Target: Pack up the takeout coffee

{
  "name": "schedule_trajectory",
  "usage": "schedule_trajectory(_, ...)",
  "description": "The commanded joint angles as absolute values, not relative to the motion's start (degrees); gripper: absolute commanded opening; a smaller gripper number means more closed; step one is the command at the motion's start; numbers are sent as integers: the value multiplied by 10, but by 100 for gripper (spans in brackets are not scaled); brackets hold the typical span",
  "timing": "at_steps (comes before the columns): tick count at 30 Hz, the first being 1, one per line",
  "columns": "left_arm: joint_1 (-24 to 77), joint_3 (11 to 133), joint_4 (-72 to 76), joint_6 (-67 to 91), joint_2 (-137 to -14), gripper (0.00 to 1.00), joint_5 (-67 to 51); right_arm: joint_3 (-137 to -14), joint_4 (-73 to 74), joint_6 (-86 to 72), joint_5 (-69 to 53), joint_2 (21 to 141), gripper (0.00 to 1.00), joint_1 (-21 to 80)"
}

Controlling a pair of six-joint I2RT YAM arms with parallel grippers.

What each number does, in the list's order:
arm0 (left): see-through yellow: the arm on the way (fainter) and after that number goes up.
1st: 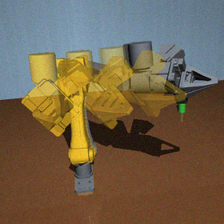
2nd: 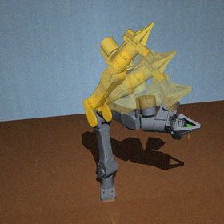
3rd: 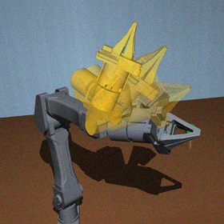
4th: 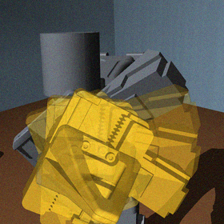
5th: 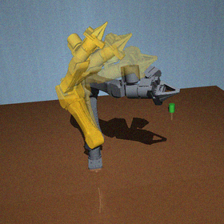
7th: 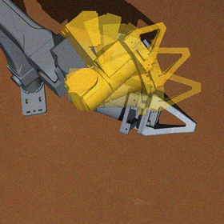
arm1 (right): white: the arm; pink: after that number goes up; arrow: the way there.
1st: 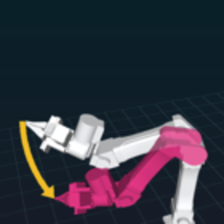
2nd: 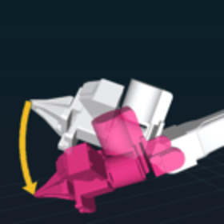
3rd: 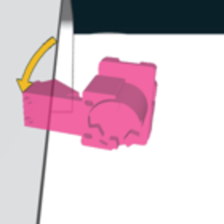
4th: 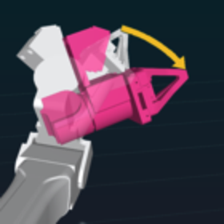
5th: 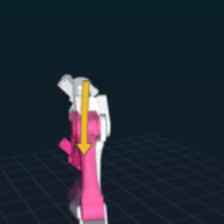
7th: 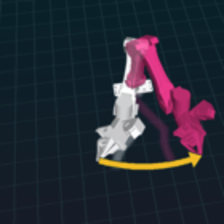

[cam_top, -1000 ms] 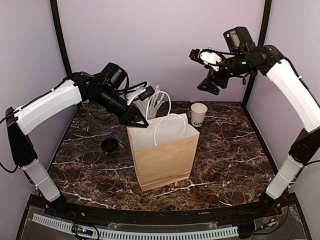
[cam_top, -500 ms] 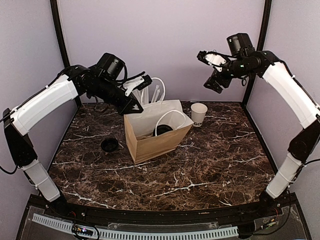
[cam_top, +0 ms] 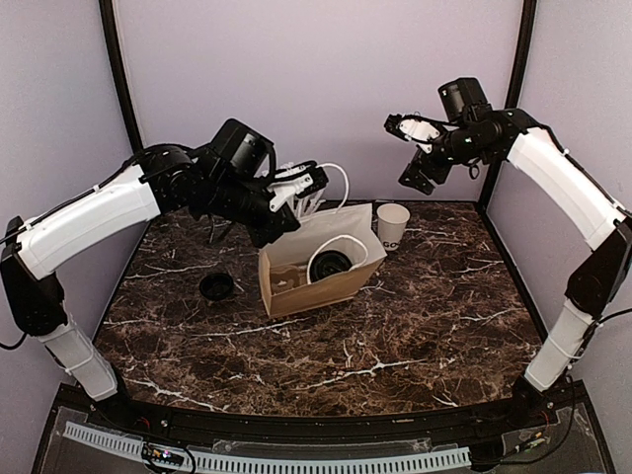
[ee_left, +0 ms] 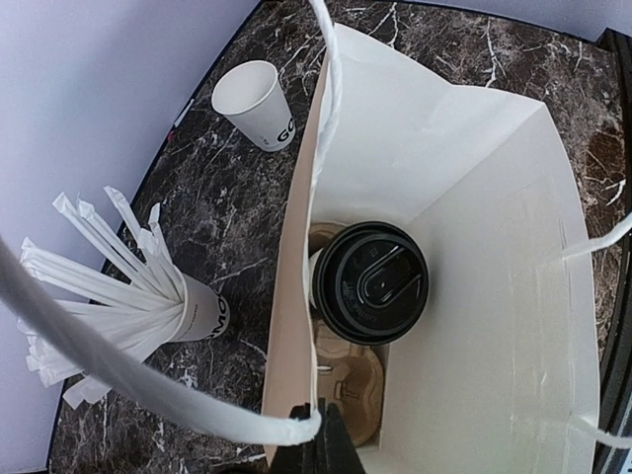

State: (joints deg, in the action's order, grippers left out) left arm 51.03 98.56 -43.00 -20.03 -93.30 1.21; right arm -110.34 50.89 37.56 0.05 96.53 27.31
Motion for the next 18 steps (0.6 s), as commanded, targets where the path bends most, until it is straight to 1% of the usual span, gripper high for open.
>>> schedule_trajectory(1,542,963,-415,-206,-887,0,58,-1092,486,367,3,963,99,269)
schedule_trajectory(9,622,882,-376,-188,-829,1,72,-1074,481,367,3,967,99,269)
schedule_trajectory(15,673,858,-366,-159,-826,2,81,-1063,478,367,7,968,99,268)
schedule_trajectory(18,710,850,-350,-158,-825,2,110,-1059,477,368,10,970,99,268)
